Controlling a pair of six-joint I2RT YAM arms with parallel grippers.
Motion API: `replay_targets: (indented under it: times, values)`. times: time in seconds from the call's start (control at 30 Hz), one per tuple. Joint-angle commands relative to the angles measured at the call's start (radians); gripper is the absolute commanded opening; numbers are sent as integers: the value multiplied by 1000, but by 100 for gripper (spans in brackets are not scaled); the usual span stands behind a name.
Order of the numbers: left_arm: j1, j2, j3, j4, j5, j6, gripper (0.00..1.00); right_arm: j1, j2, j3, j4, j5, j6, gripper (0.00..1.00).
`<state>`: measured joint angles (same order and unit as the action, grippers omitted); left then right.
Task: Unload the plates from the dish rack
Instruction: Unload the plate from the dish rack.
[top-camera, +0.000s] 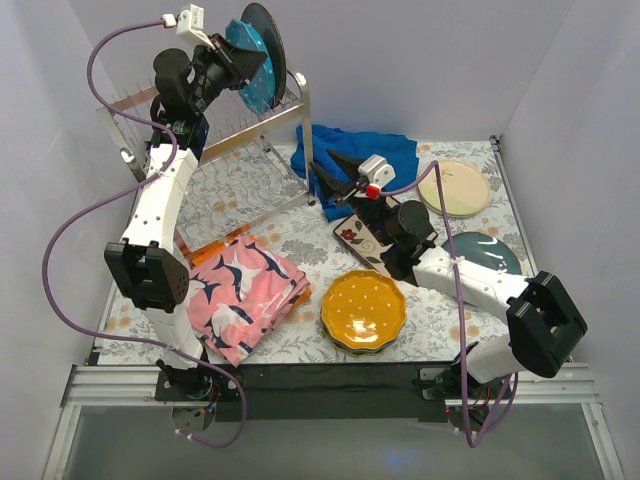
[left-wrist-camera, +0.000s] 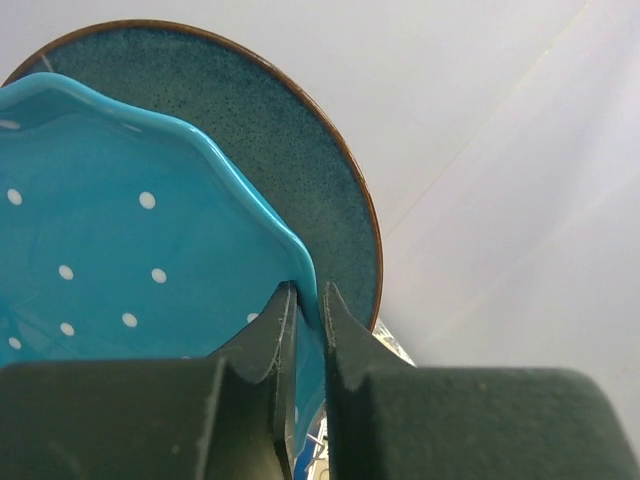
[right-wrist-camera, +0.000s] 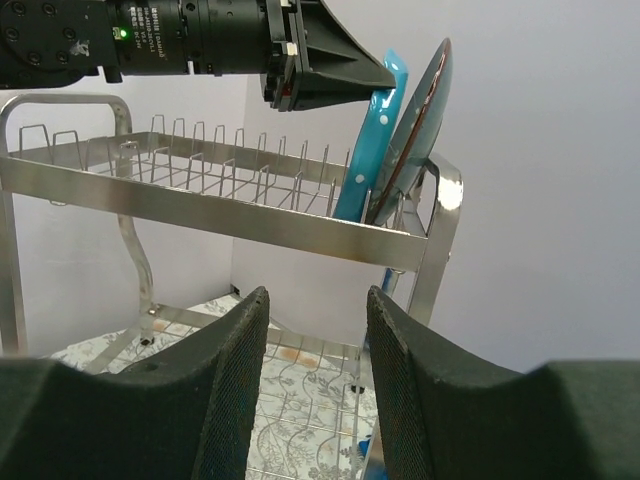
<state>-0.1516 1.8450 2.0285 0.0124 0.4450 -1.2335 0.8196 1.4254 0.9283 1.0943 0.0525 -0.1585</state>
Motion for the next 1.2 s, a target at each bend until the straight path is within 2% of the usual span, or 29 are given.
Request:
replay_targets:
  times: [0.0,0.23,0.4,0.63,0.93,1.17]
  values:
    - [-11,10,16,-8,-23,17,0,1,10,72,3,18,-21,49]
    - [-9,-32,15,-3,-16,20,0,1,96,259,-111,12,-32,49]
    - [-9,-29,55,-5,27,5,0,1,240,519,-240,-8,-33,47]
    - [-11,-44,67,9,60,6,0,1,444,812,-353,12,-139,47]
    - [-9,-95,24,18,38,55,0,0,604,1024,-395,17,-168,47]
    - [-9,-84,74,18,40,45,0,-10,699,1158,-407,64,-200,48]
